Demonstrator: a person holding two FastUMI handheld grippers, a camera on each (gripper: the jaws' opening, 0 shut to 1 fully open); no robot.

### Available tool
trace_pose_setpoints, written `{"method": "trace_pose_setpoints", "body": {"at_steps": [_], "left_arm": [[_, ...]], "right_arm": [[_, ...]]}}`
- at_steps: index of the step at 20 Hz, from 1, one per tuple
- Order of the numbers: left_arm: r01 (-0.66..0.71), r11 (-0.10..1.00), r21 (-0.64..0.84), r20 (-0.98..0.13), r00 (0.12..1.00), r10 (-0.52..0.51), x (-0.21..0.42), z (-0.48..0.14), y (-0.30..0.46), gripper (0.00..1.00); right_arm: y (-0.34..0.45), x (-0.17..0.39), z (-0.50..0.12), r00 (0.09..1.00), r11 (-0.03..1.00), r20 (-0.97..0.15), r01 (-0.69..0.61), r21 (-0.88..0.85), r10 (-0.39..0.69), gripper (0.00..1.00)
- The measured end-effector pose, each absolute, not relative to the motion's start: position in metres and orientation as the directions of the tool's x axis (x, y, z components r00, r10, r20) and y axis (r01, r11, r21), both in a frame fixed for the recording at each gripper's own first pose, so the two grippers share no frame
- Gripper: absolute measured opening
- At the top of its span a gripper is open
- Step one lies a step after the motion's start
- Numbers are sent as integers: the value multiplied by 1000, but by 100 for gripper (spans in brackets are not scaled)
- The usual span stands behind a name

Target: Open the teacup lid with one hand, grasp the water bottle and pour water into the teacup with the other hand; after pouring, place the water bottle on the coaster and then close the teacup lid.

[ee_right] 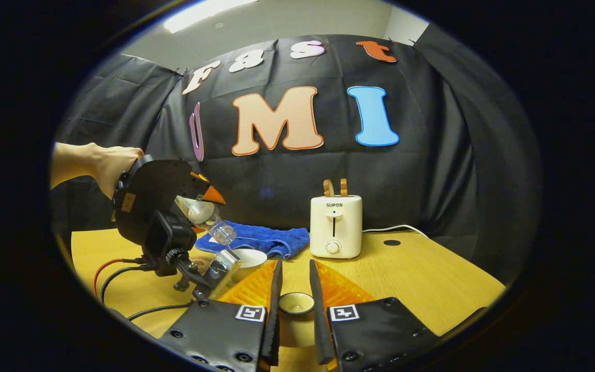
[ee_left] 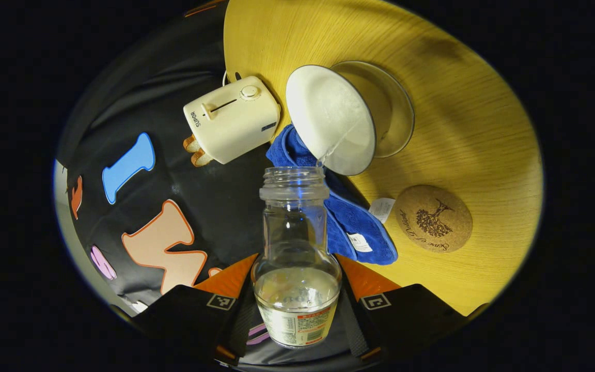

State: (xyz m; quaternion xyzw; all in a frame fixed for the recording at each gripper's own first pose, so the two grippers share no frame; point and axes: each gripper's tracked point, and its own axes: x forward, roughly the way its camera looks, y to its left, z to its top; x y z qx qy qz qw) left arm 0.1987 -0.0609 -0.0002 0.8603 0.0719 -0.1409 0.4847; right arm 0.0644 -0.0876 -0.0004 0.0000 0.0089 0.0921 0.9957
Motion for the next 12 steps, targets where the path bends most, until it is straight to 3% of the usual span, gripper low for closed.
{"method": "trace_pose_setpoints", "body": {"at_steps": [9,12], "left_arm": [[262,-516,816,-315,949,-16,199,0,-61,72],[293,-466,835,-337,941,-12,197,-7,-55,72]], "right_arm": [[-88,64,0,983,983,-18,-184,2,184,31],[-88,64,-1,983,983,-18,-184,2,184,31]]}}
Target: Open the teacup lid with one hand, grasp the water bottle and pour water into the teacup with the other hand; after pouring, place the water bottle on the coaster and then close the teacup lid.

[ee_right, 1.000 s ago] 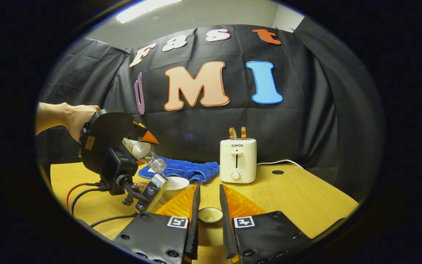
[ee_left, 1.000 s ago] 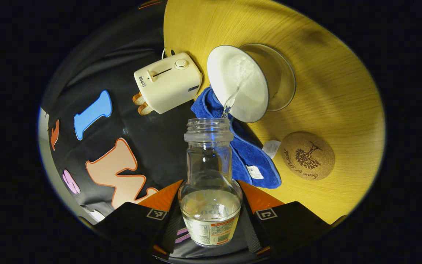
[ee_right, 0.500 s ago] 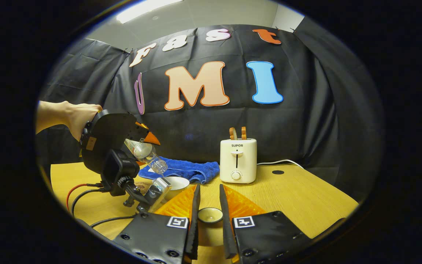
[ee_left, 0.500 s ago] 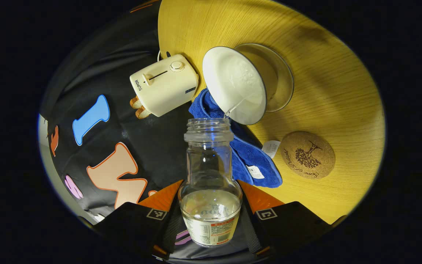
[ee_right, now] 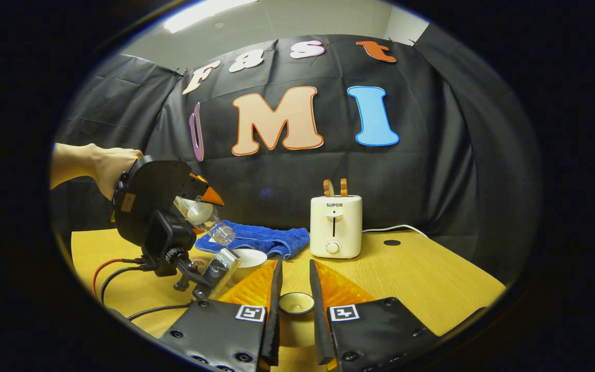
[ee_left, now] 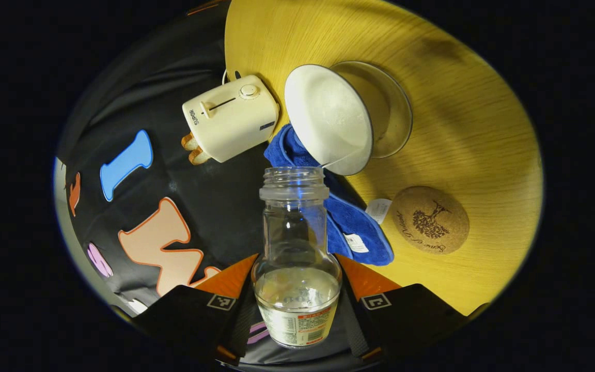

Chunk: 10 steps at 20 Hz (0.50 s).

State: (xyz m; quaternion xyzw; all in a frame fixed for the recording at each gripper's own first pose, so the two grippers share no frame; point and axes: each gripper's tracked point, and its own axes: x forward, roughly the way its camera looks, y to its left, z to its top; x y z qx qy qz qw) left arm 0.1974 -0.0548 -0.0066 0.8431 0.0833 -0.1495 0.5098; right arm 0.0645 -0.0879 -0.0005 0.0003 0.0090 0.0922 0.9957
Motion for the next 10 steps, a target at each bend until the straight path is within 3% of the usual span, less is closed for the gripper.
{"method": "trace_pose_setpoints", "body": {"at_steps": [3,7,10], "left_arm": [[371,-276,887,-396,918,-39,191,-20,-52,72],[450,85,889,-437,888,-142,184,-32,-55,72],[398,449,800,-333,917,-221,193,-16,-52,71]], "right_arm": [[-88,64,0,983,983,-18,-183,2,183,31],[-88,65,0,983,983,-18,-183,2,183,31],[-89,64,0,983,983,-18,-181,1,181,31]]}}
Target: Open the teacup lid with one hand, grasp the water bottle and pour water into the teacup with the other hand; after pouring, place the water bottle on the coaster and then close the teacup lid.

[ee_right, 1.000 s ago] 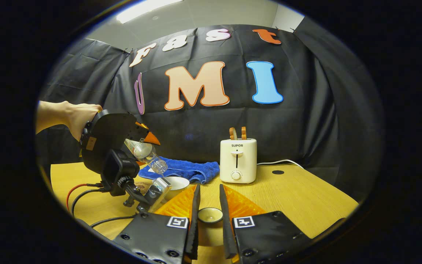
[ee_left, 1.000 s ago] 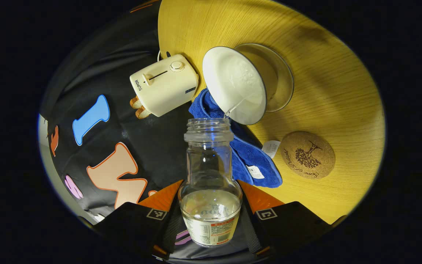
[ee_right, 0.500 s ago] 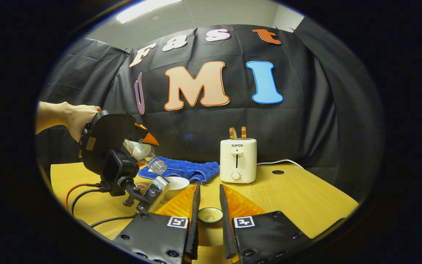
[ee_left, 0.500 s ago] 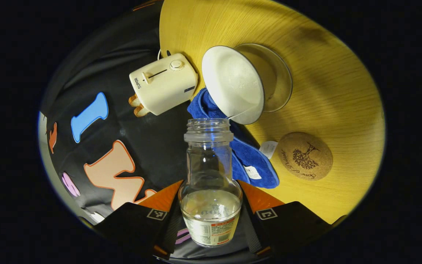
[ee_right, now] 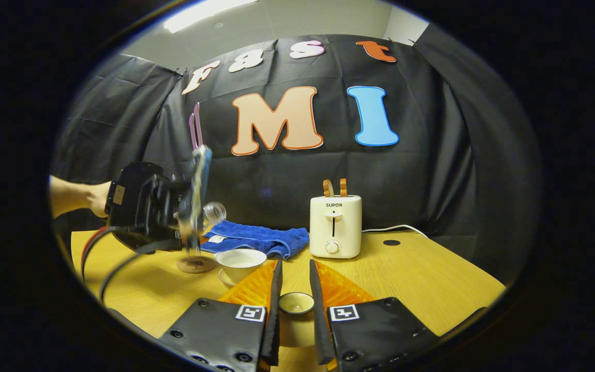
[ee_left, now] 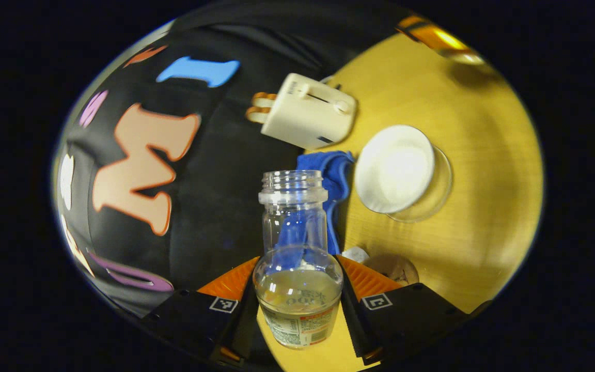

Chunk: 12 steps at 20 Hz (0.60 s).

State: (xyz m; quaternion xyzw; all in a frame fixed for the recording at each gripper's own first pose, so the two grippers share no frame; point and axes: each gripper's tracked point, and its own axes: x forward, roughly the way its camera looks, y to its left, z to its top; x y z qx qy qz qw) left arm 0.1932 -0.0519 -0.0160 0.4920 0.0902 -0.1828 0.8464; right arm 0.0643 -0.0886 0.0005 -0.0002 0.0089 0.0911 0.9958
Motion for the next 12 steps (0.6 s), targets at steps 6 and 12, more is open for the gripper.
{"method": "trace_pose_setpoints", "body": {"at_steps": [6,12], "left_arm": [[305,943,135,-75,952,-297,214,2,-49,70],[266,962,-58,-30,963,-268,216,-11,-51,71]], "right_arm": [[-89,64,0,984,984,-18,-179,1,179,31],[-89,64,0,984,984,-18,-179,0,179,31]]}}
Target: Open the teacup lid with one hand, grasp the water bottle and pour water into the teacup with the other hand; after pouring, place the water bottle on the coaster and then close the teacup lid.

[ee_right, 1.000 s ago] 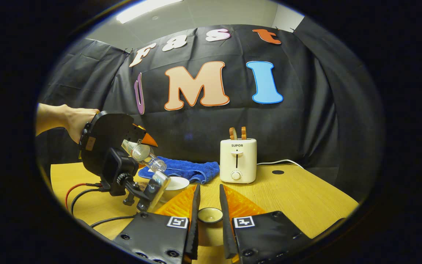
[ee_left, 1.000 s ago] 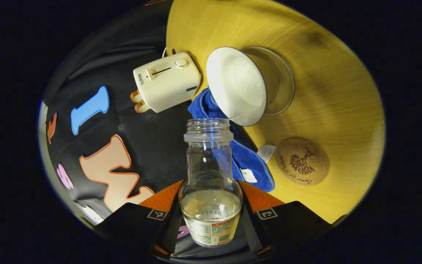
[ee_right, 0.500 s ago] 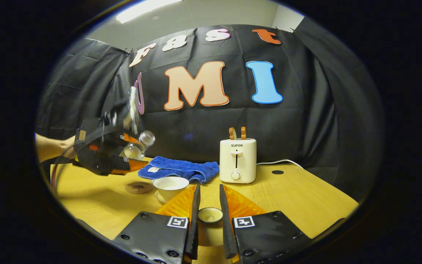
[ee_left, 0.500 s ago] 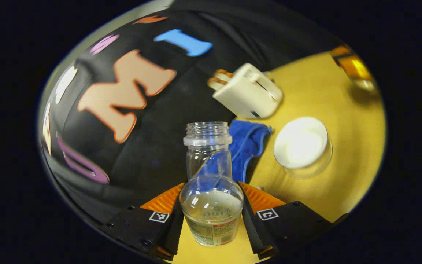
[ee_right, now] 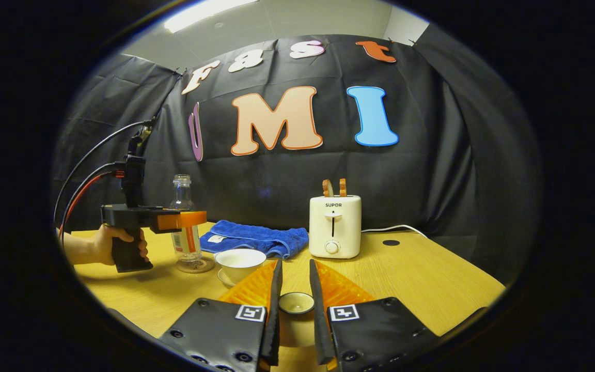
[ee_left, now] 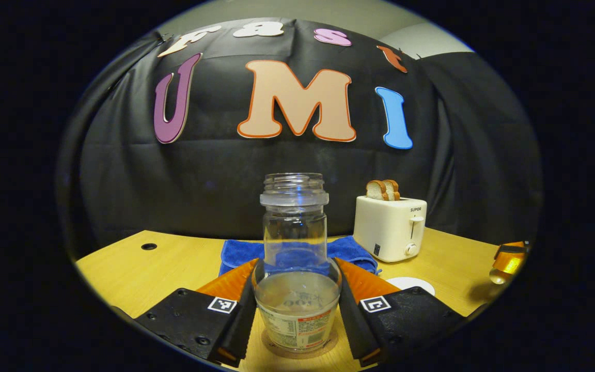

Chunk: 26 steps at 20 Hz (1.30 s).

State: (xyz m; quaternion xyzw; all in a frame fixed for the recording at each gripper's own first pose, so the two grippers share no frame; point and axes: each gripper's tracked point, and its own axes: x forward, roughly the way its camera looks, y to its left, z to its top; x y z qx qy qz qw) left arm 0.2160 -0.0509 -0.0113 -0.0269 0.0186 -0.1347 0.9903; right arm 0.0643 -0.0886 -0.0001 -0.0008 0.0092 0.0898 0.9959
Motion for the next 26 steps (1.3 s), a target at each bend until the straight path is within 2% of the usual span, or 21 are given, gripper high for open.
{"method": "trace_pose_setpoints", "body": {"at_steps": [3,7,13,20,26], "left_arm": [[264,961,-80,-8,964,-266,215,-13,-50,71],[268,964,3,-18,963,-267,217,-20,-56,71],[275,961,35,-5,961,-275,214,-22,-61,72],[265,964,12,17,964,-265,212,-23,-57,71],[243,969,33,-16,970,-243,214,-31,-58,76]], "right_arm": [[-89,64,0,984,984,-18,-179,0,179,31],[-89,64,0,984,984,-19,-177,0,177,31],[-89,64,0,984,984,-18,-176,0,176,31],[-90,64,1,984,985,-19,-175,0,174,31],[-90,64,0,985,985,-17,-173,0,173,31]]}}
